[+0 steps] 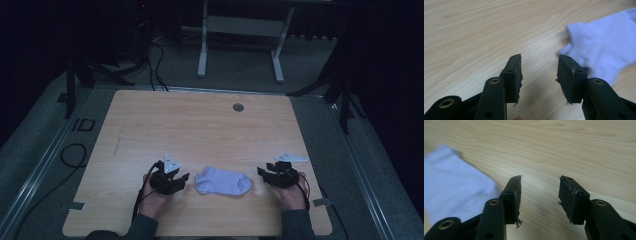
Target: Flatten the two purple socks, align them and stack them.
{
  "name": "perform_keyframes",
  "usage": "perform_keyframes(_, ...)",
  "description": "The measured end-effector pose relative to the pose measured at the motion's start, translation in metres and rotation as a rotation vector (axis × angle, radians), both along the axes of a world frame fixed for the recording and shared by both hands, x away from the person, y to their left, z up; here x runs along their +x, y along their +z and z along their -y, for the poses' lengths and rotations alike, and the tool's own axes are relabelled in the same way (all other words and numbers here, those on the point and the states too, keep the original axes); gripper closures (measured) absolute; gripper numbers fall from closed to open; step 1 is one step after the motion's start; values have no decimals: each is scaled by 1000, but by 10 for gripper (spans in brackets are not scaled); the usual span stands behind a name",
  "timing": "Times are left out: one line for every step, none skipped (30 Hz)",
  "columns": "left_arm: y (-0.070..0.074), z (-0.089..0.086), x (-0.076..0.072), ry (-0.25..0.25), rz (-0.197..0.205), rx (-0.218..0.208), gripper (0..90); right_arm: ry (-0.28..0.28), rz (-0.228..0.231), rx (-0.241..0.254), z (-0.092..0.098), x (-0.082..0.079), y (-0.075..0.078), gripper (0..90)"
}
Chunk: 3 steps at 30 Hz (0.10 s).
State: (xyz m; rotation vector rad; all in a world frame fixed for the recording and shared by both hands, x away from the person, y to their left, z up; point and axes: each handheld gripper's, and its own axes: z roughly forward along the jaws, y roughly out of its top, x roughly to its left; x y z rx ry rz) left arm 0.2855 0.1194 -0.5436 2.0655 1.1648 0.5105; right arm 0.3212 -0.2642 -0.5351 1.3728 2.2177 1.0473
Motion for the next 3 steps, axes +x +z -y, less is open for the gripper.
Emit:
perform_keyframes(-1, -1, 1, 12, 2, 13, 546, -12, 0, -2, 2, 0, -1, 525)
perform_keyframes(-1, -2, 3, 22, 0, 15, 544, -20, 5, -8, 5, 1, -2, 525)
perform_keyframes(-1, -4, 4, 32, 2, 16, 540, -33, 7, -18, 6, 2, -2, 525)
